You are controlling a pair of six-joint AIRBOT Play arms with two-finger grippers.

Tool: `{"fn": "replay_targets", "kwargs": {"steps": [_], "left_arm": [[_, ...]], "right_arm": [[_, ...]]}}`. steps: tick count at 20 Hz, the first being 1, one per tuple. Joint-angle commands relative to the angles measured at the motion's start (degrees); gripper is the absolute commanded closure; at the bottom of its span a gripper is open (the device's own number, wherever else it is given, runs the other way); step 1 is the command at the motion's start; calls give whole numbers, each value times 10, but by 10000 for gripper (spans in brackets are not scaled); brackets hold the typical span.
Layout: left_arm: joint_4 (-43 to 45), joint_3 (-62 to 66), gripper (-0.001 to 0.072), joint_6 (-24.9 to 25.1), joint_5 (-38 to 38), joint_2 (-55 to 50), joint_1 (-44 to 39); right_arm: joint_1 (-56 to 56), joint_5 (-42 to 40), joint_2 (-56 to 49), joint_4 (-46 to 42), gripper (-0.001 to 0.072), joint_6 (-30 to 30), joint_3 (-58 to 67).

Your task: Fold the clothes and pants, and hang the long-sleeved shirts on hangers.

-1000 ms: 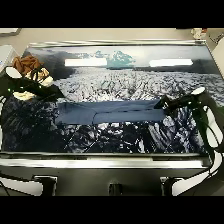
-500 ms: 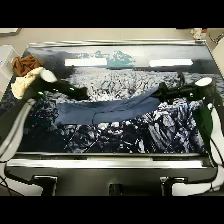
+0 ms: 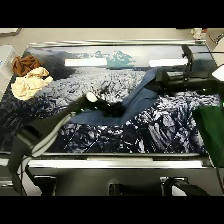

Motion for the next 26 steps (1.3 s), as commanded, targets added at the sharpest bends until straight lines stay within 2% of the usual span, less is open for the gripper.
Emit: {"fn": "replay_targets", "kwargs": {"steps": [1, 3, 4, 6, 10, 12, 15, 18, 21, 22, 23, 24, 26], "left_arm": [[-185, 1, 686, -19, 134, -32, -83], [-252, 2, 686, -19, 211, -34, -120], [-254, 3, 687, -16, 226, -33, -122], [-236, 3, 689, 32, 205, -30, -94], [-19, 3, 690, 36, 79, 28, 50], [91, 3, 690, 15, 27, 82, 132], [222, 3, 689, 16, -45, 185, 252], [307, 3, 688, 25, -107, 279, 334], [351, -5, 688, 37, -132, 354, 368], [354, -9, 687, 37, -133, 371, 369], [353, -13, 687, 37, -136, 383, 368], [353, -16, 687, 37, -142, 391, 362], [354, -23, 687, 41, -149, 399, 349]], "right_arm": [[19, 0, 35, -7, 670, 27, 0], [19, -8, 33, -28, 670, 45, 0], [19, -10, 28, -38, 670, 47, 0], [27, -17, 7, -46, 670, 47, 0], [105, -105, -62, -25, 670, 40, 0], [158, -168, -103, 10, 669, 40, 0], [227, -266, -175, 98, 669, 24, 0], [282, -327, -256, 194, 669, 3, 0], [327, -350, -329, 298, 659, -26, 0], [339, -364, -350, 351, 402, -49, 0], [344, -379, -362, 407, -1, -82, 0], [341, -383, -366, 444, 20, -116, 0], [301, -343, -354, 463, 12, -152, 2]]}}
